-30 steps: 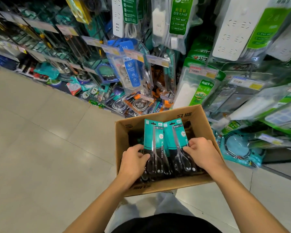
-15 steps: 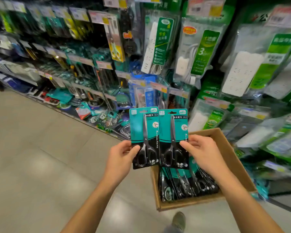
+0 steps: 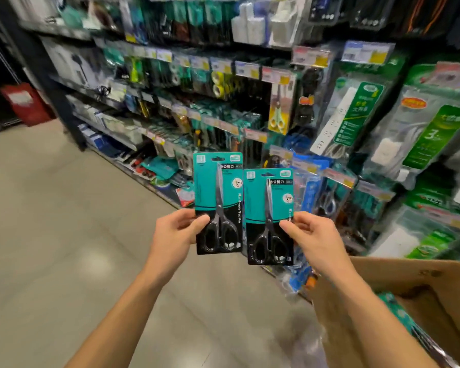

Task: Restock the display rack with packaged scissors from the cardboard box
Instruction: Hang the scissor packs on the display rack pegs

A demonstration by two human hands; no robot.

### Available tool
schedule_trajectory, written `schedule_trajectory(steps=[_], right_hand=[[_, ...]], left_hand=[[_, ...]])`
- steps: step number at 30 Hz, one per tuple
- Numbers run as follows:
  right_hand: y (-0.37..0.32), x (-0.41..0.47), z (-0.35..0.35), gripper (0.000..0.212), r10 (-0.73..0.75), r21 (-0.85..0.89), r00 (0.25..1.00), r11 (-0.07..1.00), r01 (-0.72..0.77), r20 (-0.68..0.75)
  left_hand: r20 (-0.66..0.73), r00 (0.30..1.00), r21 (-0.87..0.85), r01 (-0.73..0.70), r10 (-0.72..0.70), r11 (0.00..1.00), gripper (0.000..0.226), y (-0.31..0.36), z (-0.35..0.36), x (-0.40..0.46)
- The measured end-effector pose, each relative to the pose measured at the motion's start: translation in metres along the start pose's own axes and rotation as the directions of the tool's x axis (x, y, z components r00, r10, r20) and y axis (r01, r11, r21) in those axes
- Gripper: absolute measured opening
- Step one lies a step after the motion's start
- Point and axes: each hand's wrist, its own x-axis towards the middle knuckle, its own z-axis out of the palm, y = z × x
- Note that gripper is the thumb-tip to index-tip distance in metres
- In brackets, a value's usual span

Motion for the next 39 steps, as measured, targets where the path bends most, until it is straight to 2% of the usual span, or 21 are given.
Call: schedule_trajectory(steps=[3,9,12,19,26,30,33,36,39], right_hand=[[-0.022,0.017,0.034,0.012,-0.040,0.062,0.999,0.997,0.040,0.001],[-0.050,0.056,0.087,0.010,-0.065,0.172,0.997,0.983,0.070,-0.033],[-0.061,0.084,0.108,0.014,-0.096,0.183,0.994,0.977,0.105,-0.054],[-0.070,0.174,0.160,0.011,-0.146,0.174,0.982,0.971,0.166,-0.119],[-0.063,0.278,0.184,0.009,-0.111,0.220,0.962,0.961,0.168,-0.249],[-0.050,0.316,0.182,0.020,-0.060,0.214,0.940,0.967,0.138,-0.337],[-0.034,0.337,0.176,0.009,0.015,0.213,0.920,0.974,0.074,-0.391],[-0.020,0.353,0.171,0.021,0.087,0.168,0.887,0.986,-0.011,-0.454],[-0.009,0.363,0.166,0.013,0.128,0.148,0.866,0.987,-0.063,-0.483]], left_hand=[[-0.052,0.998,-0.025,-0.044,0.043,0.999,0.007,0.008,-0.037,0.015],[-0.115,0.990,-0.028,-0.082,0.078,0.996,0.006,0.019,-0.089,0.053],[-0.117,0.990,-0.026,-0.088,0.085,0.996,0.007,0.029,-0.107,0.080],[-0.113,0.985,0.014,-0.129,0.129,0.992,0.006,0.044,-0.142,0.176],[0.003,0.990,0.101,-0.138,0.139,0.985,0.003,0.044,-0.148,0.310],[0.130,0.980,0.097,-0.166,0.153,0.981,0.006,0.036,-0.135,0.370],[0.175,0.973,0.108,-0.170,0.150,0.979,0.006,0.025,-0.120,0.406],[0.275,0.955,0.084,-0.135,0.107,0.987,0.003,0.015,-0.103,0.440],[0.335,0.939,0.087,-0.112,0.077,0.990,0.002,0.004,-0.087,0.471]])
